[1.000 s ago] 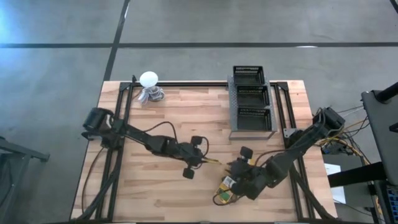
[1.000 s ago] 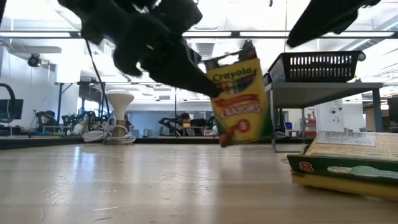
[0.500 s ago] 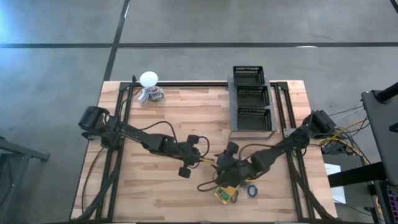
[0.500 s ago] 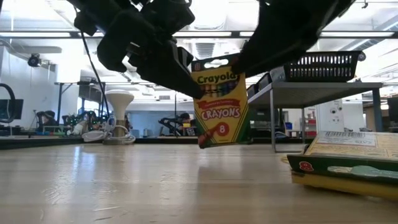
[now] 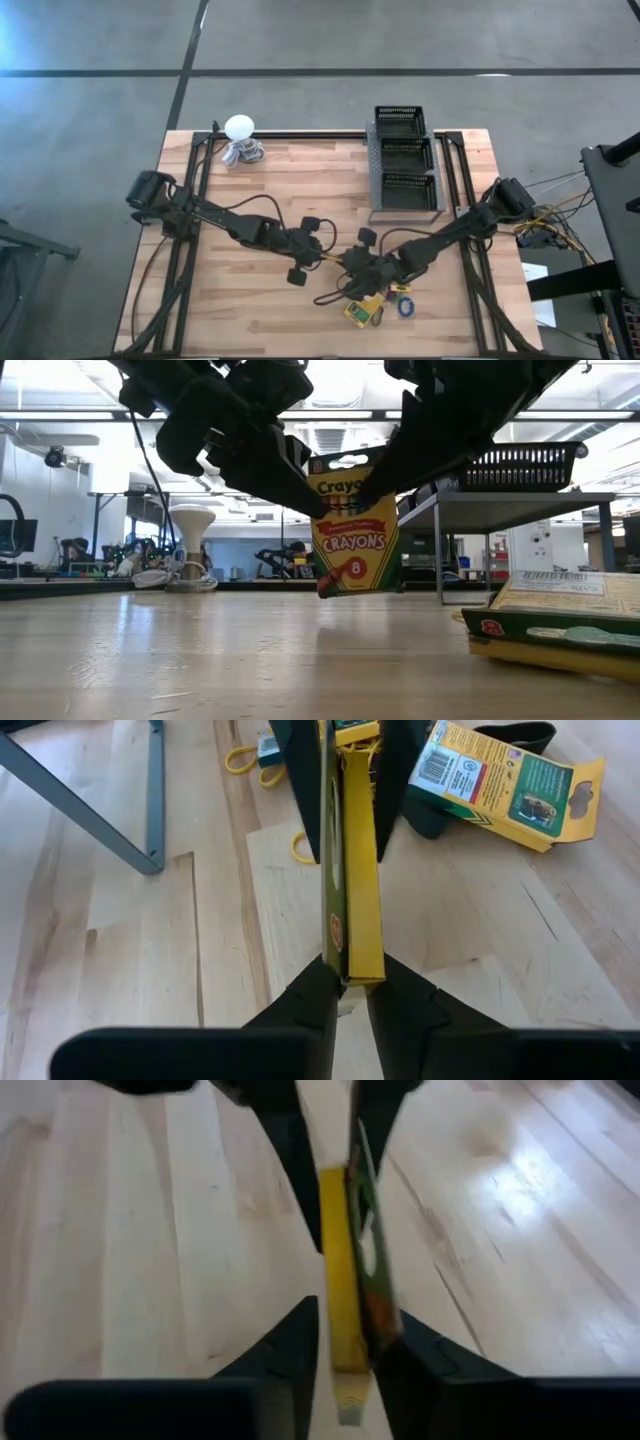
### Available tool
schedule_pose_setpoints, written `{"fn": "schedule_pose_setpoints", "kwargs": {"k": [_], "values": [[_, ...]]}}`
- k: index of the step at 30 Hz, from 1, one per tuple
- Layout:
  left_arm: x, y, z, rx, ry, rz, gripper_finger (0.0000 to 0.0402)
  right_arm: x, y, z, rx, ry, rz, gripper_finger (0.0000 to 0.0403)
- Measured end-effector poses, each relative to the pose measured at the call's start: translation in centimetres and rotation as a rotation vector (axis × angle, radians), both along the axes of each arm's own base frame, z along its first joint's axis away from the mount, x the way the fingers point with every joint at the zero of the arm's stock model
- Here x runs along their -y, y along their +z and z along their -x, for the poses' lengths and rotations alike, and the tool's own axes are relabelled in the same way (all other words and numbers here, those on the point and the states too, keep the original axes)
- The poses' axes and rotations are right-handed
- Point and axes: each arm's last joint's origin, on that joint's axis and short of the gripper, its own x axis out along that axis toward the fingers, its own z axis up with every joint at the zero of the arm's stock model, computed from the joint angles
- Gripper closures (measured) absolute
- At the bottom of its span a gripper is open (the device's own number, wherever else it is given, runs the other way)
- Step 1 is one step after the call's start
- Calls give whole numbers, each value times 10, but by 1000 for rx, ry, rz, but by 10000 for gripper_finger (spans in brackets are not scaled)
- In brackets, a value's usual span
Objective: Pick & Place Office Desk Supplies
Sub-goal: Put the crayon box into the top black bin on the shelf
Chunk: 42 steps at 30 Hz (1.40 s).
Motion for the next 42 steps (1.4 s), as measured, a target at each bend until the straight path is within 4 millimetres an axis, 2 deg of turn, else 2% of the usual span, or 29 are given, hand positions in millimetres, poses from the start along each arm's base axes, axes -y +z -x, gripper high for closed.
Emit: {"fn": "schedule_pose_setpoints", "kwargs": {"k": [3,8,11,14,17,20,25,28,31,34,38,42], "values": [[-1,1,0,1,-3,-6,336,-2,-3,-1,32,-8,-1,374],[-5,16,12,-40,-32,-54,285,-6,-17,-3,159,-29,-40,378],[-10,36,30,-99,-31,-83,249,-11,-25,3,268,-73,-30,378],[-16,56,53,-114,33,-63,224,-16,-26,10,379,-126,-3,378],[-22,66,76,-12,71,-16,208,-19,-23,17,465,-126,56,378],[-25,60,93,181,77,51,201,-22,-14,22,583,-92,66,378],[-30,28,116,522,56,140,199,-20,2,28,722,-59,118,378],[-32,15,128,685,29,160,199,-19,11,30,785,-49,140,378],[-33,14,132,797,13,190,199,-15,18,29,857,-1,146,378],[-31,17,124,818,9,196,199,-10,24,28,919,18,138,378],[-26,26,103,777,7,182,189,-6,26,25,937,14,137,378],[-21,39,82,690,0,164,158,-5,28,25,949,8,137,378]]}}
